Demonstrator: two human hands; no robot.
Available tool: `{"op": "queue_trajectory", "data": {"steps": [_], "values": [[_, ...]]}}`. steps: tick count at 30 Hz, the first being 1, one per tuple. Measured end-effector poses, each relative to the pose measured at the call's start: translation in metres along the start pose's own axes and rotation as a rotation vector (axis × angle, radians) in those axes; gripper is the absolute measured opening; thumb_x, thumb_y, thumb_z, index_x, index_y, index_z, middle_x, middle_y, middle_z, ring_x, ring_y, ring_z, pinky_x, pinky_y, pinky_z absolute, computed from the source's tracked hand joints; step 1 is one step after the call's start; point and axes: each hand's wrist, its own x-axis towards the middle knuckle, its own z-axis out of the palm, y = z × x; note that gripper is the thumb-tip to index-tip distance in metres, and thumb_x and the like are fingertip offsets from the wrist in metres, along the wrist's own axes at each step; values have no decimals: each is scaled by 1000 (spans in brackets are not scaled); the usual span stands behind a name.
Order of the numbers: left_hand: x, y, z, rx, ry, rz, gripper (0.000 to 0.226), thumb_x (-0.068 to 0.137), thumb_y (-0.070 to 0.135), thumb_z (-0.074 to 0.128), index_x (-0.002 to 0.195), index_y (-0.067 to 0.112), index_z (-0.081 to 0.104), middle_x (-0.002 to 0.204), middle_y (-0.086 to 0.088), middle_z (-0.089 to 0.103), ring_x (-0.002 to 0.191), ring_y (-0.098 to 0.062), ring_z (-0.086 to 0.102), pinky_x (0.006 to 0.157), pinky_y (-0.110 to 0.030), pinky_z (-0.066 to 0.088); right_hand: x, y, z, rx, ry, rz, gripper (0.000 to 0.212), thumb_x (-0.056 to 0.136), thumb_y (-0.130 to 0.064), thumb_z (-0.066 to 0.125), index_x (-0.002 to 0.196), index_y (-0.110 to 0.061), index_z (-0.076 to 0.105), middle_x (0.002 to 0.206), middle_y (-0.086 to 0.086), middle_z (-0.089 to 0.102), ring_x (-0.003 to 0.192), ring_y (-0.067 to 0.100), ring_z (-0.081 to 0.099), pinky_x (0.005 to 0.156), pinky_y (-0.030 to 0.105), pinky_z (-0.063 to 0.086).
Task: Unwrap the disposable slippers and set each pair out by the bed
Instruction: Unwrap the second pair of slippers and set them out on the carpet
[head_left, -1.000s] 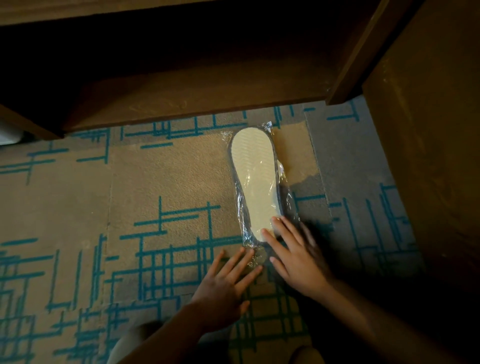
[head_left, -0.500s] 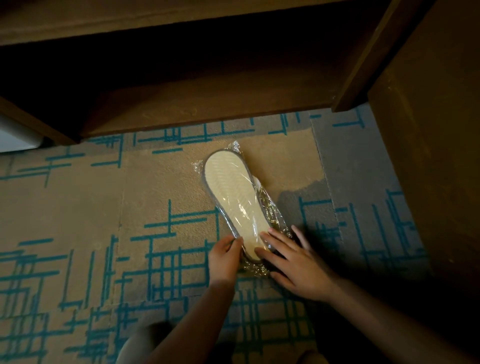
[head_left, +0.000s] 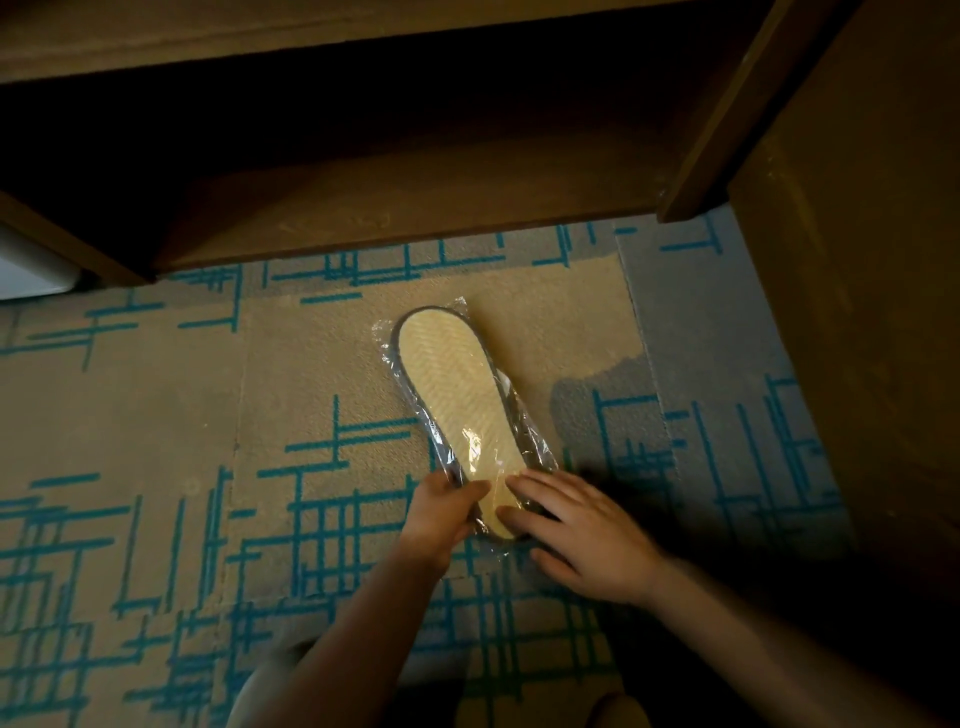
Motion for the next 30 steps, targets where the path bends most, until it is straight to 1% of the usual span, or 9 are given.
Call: {"op": "queue_trajectory", "data": {"steps": [4,7,9,13,18,21,24,28,30], "values": [[0,2,-8,-113,-29,-13,24,86,7,55,109,13,54,108,-13,64,99,-27,64,82,-40,56,-5,-7,-3,330,163,195,41,90,-23,50,130,-29,50,147,-5,36,136,9,28,108,23,29],[0,6,-10,-312,-72,-30,35,85,7,55,119,5,50,111,-16,65,95,-26,66,71,-34,58,-6,-11,-14,585,401,478,25,87,-13,59,111,-20,62,115,-5,55,106,6,53,83,6,40],[-1,11,-11,-415,-86,-13,36,86,7,54,121,4,48,107,-15,65,91,-23,67,67,-30,59,-5,-12,-22,746,544,639,17,84,-9,62,89,-26,60,91,-6,60,82,9,59,67,7,45],[-1,16,-8,-556,-91,29,37,86,7,56,122,7,46,109,-14,65,90,-22,68,64,-29,59,2,-17,-35,1112,481,767,19,85,-10,62,73,-25,62,73,-4,63,68,13,59,62,22,50],[-1,16,-3,-559,-57,120,27,84,9,59,111,11,55,106,-12,67,88,-20,70,66,-30,57,14,-27,-42,1601,442,878,21,83,-6,64,96,-22,65,88,4,69,70,13,64,60,17,55],[-9,11,0,-390,-93,152,33,83,17,61,114,7,55,107,-15,66,92,-23,66,71,-30,56,20,-32,-46,1705,468,894,13,82,-8,66,92,-17,66,83,4,71,73,16,67,65,22,57],[-17,6,3,-224,-56,158,55,79,41,62,121,7,49,118,-13,61,106,-25,61,93,-41,51,24,-32,-43,1681,513,943,8,84,-7,64,83,-15,64,76,1,67,71,14,63,57,18,56],[-17,-3,-15,244,529,532,61,88,44,42,143,26,23,154,-5,22,142,-21,21,117,-45,19,23,-18,-42,1636,413,979,13,88,-5,57,99,-6,64,82,6,61,71,14,58,54,18,55],[-14,-5,-25,785,549,803,61,88,46,30,144,31,12,158,-4,6,145,-19,1,117,-46,6,22,-10,-40,1605,322,969,24,90,-6,55,114,-7,60,95,9,62,76,15,59,61,23,54]]}}
